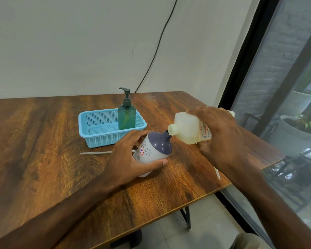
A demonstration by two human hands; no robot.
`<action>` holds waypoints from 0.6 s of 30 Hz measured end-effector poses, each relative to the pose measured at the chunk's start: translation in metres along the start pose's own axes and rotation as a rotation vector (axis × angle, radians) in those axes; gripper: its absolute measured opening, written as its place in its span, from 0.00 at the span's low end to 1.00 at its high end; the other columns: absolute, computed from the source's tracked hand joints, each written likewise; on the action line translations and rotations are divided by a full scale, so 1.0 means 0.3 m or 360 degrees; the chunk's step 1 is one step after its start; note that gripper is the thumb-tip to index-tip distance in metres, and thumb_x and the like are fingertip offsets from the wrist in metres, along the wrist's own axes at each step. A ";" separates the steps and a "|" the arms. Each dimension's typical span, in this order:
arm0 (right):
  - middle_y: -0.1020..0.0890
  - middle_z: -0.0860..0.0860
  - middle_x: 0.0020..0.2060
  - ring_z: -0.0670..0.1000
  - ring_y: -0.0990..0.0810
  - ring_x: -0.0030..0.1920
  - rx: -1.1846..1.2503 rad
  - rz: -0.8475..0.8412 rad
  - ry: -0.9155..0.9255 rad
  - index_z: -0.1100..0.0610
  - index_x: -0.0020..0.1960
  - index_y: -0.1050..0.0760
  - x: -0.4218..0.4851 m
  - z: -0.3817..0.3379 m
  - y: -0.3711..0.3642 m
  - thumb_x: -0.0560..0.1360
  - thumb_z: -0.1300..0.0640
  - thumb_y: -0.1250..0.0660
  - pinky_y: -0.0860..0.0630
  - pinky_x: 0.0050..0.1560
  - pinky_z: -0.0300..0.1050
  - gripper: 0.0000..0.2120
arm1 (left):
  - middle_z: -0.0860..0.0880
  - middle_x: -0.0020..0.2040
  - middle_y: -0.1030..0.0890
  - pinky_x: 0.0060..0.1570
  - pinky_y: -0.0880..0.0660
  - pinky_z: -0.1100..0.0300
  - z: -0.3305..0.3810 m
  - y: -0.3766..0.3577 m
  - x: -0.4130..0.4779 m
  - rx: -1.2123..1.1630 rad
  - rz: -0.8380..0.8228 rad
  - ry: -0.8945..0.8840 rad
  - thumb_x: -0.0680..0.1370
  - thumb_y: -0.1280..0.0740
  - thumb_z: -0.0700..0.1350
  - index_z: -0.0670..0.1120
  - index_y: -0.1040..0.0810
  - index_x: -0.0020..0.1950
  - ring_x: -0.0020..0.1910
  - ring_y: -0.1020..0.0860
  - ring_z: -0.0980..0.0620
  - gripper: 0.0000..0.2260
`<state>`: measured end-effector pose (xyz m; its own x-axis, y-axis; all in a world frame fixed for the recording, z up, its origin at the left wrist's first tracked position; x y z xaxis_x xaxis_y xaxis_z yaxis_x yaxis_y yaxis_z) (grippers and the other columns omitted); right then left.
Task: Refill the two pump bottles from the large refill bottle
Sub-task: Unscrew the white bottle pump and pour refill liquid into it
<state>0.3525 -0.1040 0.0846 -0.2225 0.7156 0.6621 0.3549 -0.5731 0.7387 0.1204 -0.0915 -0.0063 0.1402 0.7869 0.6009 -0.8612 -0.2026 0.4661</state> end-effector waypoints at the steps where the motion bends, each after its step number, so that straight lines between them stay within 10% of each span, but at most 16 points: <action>1: 0.23 0.51 0.68 0.57 0.28 0.70 -0.0001 -0.0006 -0.0002 0.47 0.71 0.29 0.000 0.000 0.000 0.62 0.59 0.17 0.33 0.68 0.62 0.41 | 0.70 0.62 0.24 0.52 0.22 0.66 0.003 0.001 0.001 0.0003 0.0003 -0.0004 0.64 0.23 0.72 0.67 0.28 0.67 0.63 0.24 0.66 0.34; 18: 0.22 0.53 0.67 0.58 0.27 0.69 0.0002 0.0020 0.0014 0.49 0.70 0.27 0.000 -0.001 -0.002 0.61 0.60 0.17 0.34 0.68 0.60 0.41 | 0.70 0.61 0.23 0.53 0.21 0.64 0.000 0.000 0.000 -0.0014 0.0024 -0.0001 0.63 0.24 0.74 0.67 0.27 0.65 0.63 0.23 0.64 0.34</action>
<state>0.3521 -0.1038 0.0843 -0.2261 0.7050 0.6722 0.3588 -0.5813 0.7303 0.1203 -0.0915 -0.0061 0.1276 0.7835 0.6081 -0.8675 -0.2091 0.4514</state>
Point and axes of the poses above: each hand's wrist, its own x-axis towards the middle knuckle, its own y-axis out of the back of the hand, z = x × y, the point moved 6 cm from there along x, towards the middle knuckle
